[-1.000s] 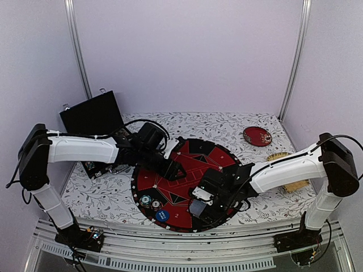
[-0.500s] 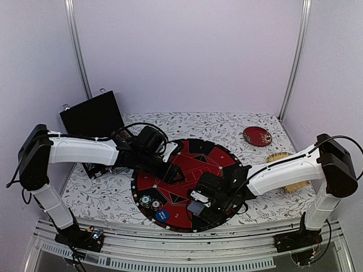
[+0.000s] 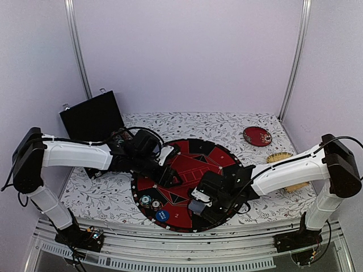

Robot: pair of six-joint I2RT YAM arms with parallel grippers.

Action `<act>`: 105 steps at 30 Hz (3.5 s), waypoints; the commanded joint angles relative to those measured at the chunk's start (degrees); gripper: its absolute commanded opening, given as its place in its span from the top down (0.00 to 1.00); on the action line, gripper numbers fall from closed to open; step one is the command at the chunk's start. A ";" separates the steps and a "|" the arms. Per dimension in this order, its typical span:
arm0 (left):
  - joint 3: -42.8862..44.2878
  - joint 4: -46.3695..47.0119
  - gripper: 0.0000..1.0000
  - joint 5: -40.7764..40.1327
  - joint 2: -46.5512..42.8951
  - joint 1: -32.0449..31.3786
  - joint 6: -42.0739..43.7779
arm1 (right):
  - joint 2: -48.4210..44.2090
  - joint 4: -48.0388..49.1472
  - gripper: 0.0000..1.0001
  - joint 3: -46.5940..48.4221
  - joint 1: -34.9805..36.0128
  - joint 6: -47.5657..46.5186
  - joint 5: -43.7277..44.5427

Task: Distribute texas hold em gaming equipment
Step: Pick up the face-down deck piles from position 1, then pass from the right arm to the left, then pass from the left arm to the right

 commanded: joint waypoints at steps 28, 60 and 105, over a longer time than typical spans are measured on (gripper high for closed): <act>-19.63 38.56 0.24 21.03 -2.88 4.12 -22.97 | -7.07 8.17 0.50 3.41 0.48 -19.91 6.81; -14.08 46.53 0.64 28.15 8.42 0.58 -26.44 | -3.15 11.71 0.51 11.15 0.36 -27.78 11.06; -15.80 44.79 1.00 29.55 3.10 0.73 -23.14 | -2.65 9.60 0.44 7.73 -3.51 -28.29 1.84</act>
